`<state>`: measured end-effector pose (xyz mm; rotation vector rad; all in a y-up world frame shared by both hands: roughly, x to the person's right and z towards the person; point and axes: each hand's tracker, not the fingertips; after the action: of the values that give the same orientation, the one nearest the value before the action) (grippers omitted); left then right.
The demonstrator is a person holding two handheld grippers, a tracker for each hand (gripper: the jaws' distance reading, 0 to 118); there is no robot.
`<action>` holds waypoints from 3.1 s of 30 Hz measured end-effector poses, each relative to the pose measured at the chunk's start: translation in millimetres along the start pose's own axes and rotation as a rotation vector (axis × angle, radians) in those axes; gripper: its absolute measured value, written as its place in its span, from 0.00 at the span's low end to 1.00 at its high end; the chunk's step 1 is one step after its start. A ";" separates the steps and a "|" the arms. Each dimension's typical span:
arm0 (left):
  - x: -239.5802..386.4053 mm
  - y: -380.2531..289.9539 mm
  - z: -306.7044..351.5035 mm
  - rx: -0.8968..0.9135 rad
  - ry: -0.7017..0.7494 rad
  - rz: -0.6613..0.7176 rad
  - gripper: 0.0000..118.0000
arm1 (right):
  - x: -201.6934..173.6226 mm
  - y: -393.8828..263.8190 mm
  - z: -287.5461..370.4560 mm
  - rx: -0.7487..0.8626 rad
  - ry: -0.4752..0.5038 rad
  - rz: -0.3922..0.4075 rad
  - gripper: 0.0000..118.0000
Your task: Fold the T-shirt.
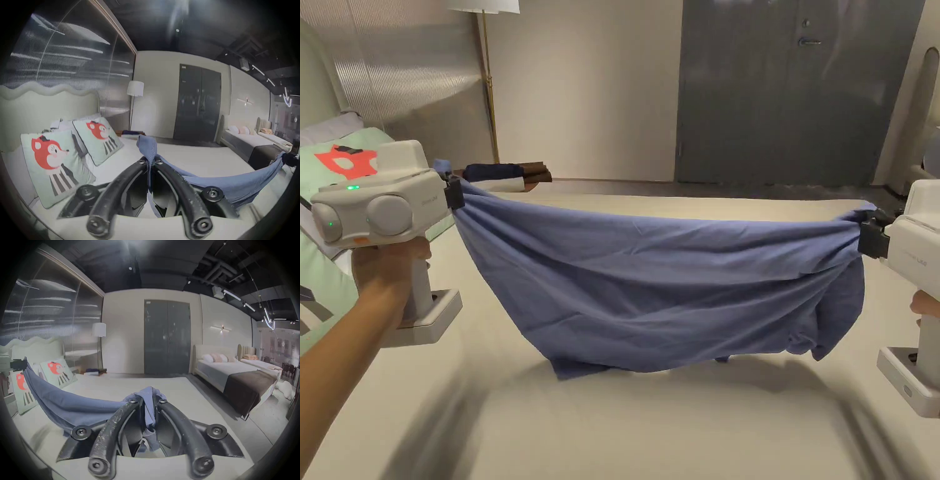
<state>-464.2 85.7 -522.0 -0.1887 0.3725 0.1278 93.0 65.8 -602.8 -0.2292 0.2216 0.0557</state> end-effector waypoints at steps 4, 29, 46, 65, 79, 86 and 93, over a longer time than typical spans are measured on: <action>-8.5 -59.0 22.6 -0.084 0.008 0.035 0.00 | -2.8 -58.0 -0.9 -0.103 0.013 -0.018 0.06; -66.4 -262.7 292.3 -0.464 0.079 0.028 0.00 | 6.8 -251.2 218.5 -0.376 -0.010 -0.093 0.06; -73.4 -291.0 330.6 -0.609 0.110 0.029 0.04 | -1.7 -300.3 260.0 -0.549 -0.016 -0.071 0.12; 31.7 -125.7 348.9 0.097 -0.021 -0.026 0.88 | -44.9 -92.1 302.4 0.237 -0.100 0.068 0.85; 42.7 -136.9 334.3 0.212 -0.092 -0.131 0.00 | -69.4 -94.8 302.0 0.285 -0.093 0.092 0.00; 18.2 -152.2 327.5 0.000 -0.070 -0.166 0.00 | -73.6 -97.7 297.1 0.267 -0.065 0.085 0.00; -24.4 -192.5 331.5 -0.293 -0.030 -0.120 0.00 | -82.6 -103.5 286.4 0.234 -0.026 0.097 0.00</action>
<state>-340.6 -35.7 -179.1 -0.4970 0.3102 0.0662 81.3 29.0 -289.7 0.0158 0.2115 0.1284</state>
